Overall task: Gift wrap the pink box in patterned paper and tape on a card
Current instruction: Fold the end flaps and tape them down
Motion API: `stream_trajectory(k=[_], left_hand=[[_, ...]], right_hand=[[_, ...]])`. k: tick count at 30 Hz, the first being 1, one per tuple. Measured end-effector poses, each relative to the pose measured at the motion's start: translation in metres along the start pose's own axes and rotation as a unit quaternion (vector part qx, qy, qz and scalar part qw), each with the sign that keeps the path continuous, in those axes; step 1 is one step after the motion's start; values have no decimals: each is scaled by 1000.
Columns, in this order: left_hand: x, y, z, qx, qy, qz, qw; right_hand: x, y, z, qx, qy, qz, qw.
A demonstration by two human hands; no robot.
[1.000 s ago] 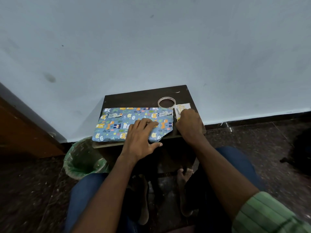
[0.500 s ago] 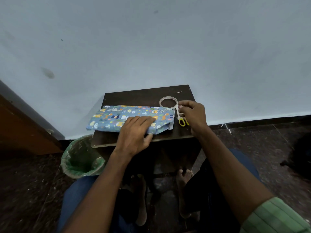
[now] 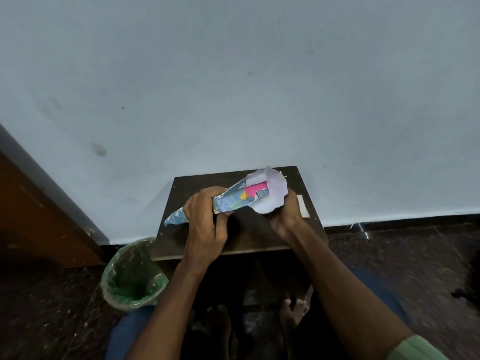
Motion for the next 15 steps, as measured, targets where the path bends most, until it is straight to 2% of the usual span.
stream_trajectory(k=[3,8,15], left_hand=[[-9,11,-3,27,42,25,998],[-14,25,-3,97,110,78,986],[-23,23,-10,107,246,236,934]], right_hand=[[0,-5,4,-11,15,-23,1000],[4,-9,26,-35,73,40,996],[-6,-27,42,-68,141,66,985]])
Point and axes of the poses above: each hand's wrist, its own z-axis away from the middle knuckle, its own y-axis out of the back of the hand, x = y × z, the point moved 6 cm from there along -z, towards the middle knuckle, and after that the axes turned 10 degrees about x, right-handed, at the moved point
